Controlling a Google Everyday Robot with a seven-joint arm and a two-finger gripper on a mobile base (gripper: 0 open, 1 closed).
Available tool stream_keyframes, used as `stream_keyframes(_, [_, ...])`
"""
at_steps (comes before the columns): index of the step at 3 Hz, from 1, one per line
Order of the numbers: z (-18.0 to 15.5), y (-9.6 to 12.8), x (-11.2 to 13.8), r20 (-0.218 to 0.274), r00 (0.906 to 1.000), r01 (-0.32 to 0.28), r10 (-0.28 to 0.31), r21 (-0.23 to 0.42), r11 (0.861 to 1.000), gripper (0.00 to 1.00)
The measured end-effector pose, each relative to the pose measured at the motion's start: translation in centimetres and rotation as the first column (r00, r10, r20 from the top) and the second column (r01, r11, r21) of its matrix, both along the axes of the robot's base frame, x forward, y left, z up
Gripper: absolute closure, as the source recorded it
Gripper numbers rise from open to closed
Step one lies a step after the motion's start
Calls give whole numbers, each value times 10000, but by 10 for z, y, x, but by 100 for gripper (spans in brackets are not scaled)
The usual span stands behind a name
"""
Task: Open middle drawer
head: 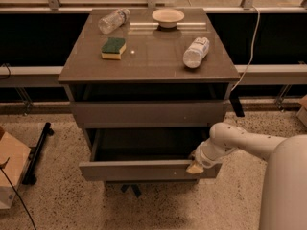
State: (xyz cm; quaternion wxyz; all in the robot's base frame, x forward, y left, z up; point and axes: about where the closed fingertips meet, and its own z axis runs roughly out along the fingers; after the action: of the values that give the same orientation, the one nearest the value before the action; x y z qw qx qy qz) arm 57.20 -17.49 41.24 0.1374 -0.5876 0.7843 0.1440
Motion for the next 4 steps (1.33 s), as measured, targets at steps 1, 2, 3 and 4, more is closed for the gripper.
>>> stream_keyframes(1, [-6, -2, -24, -360, 9993, 67, -64, 99, 9999, 68])
stream_keyframes(2, [-5, -2, -24, -360, 9993, 68, -64, 99, 9999, 44])
stream_keyframes(3, [-5, -2, -24, -360, 9993, 68, -64, 99, 9999, 23])
stream_keyframes(4, [-14, -3, -55, -851, 9951, 537, -508, 323, 9980, 1])
